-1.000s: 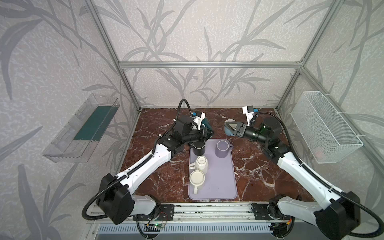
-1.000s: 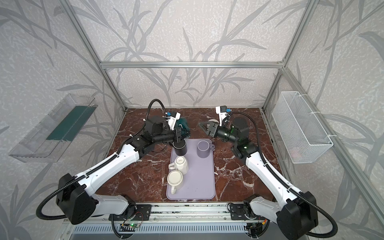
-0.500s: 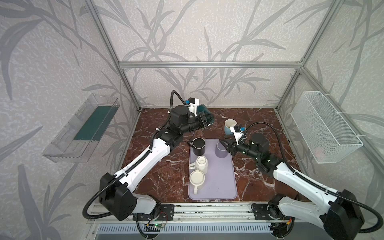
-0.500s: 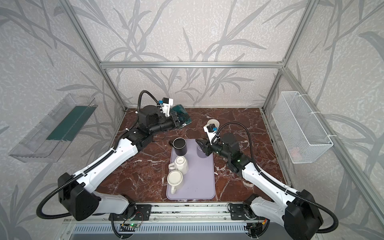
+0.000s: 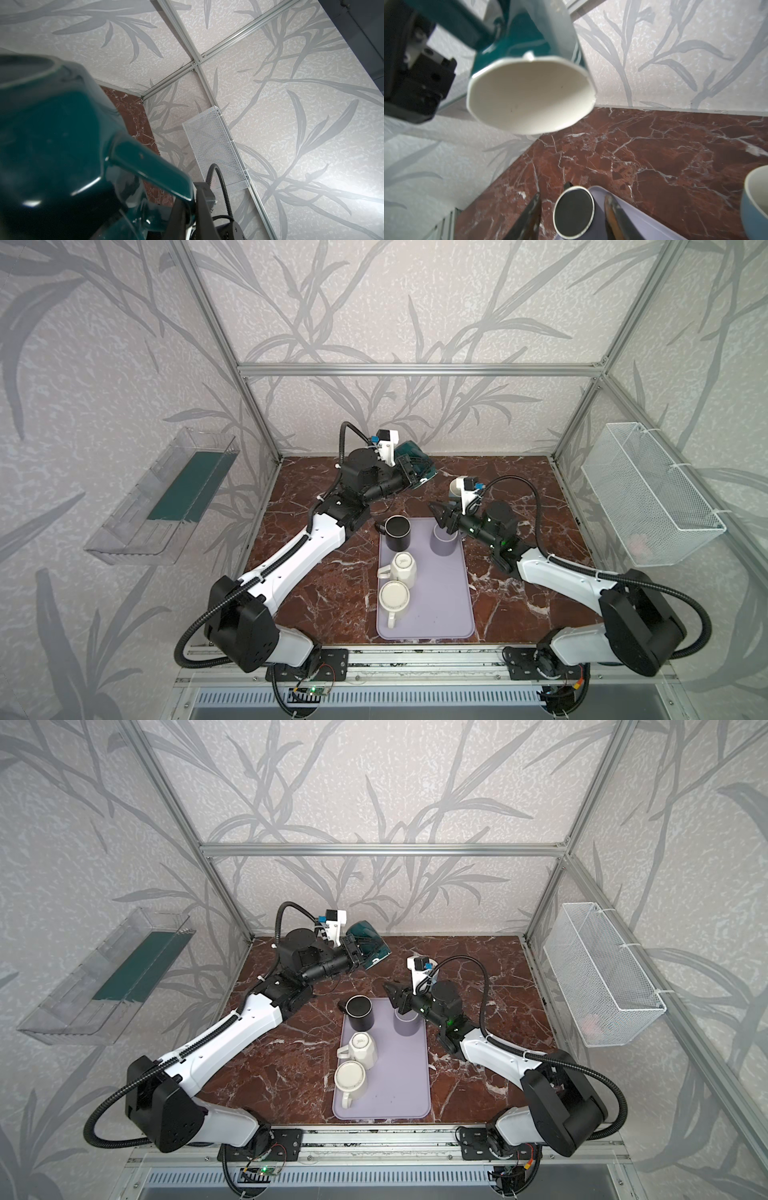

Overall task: Turn the mug right side up
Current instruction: Pass the mug.

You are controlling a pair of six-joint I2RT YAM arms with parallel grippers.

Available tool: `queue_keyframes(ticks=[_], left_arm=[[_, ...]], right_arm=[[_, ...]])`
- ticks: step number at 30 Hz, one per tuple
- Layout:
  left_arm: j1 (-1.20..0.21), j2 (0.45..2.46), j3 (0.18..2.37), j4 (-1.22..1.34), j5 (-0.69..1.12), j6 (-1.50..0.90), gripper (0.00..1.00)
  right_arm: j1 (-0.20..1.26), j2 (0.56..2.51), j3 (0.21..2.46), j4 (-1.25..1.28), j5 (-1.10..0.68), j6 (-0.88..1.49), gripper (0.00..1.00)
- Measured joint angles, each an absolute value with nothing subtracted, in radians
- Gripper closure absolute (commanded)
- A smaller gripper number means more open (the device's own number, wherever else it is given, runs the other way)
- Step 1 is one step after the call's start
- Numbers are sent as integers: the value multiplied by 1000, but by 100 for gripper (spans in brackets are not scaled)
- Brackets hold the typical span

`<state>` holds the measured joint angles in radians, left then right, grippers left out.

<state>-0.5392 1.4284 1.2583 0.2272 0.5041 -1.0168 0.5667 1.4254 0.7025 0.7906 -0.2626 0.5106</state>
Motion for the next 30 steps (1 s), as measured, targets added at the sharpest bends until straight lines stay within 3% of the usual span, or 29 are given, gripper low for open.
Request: queue_keyframes(ticks=[11,30], left_arm=[[-540,1401,1216,286,508,-1023,100],[-540,1370,1188,332,495,-1015,100]], right_arm=[[524,1708,697,1254,-289,952,53],[545,1734,797,1356,-351,1073,53]])
